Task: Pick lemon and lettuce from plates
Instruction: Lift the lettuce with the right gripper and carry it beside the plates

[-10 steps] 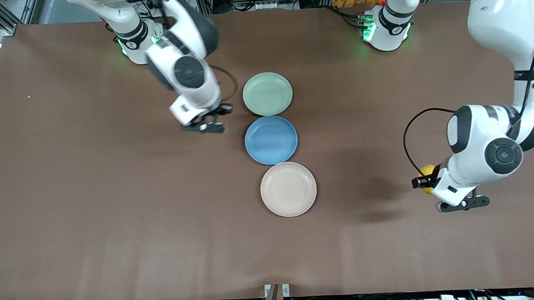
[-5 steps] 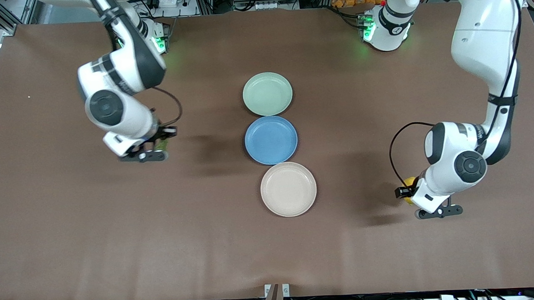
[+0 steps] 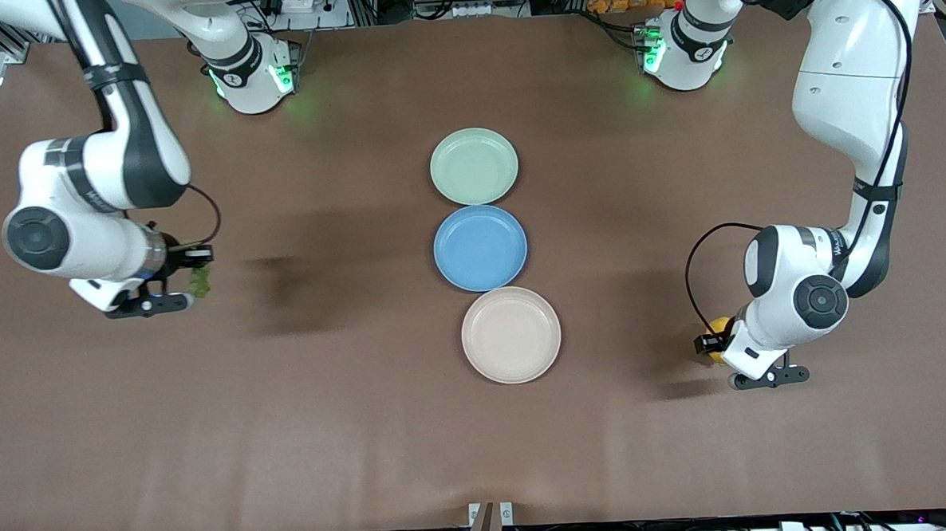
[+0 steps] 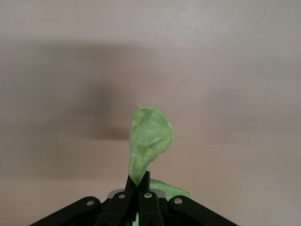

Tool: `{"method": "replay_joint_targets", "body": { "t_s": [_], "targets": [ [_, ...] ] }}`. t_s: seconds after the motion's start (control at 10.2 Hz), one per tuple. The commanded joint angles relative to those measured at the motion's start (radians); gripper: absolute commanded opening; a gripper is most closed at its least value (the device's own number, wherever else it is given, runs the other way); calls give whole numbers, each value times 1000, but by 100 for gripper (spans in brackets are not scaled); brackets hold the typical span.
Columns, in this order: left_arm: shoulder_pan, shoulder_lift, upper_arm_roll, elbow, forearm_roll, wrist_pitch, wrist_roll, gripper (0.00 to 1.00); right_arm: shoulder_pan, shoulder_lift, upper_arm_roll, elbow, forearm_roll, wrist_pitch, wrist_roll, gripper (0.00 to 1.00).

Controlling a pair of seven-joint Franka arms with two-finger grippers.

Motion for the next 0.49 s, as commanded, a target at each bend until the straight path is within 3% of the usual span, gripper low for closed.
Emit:
{"method": "replay_joint_targets", "body": {
  "t_s": [0.0,0.1,0.39],
  "targets": [
    [2,19,14,13,27,24,-7,43,-23,49,-37,-36,16,122,-75,0],
    [4,20,14,12,56,27,-7,98,-34,86,-39,-60,14,209,-75,0],
    [10,-12,14,17,106,35,-5,100,-44,172,-39,-93,14,386,-74,0]
  ]
}}
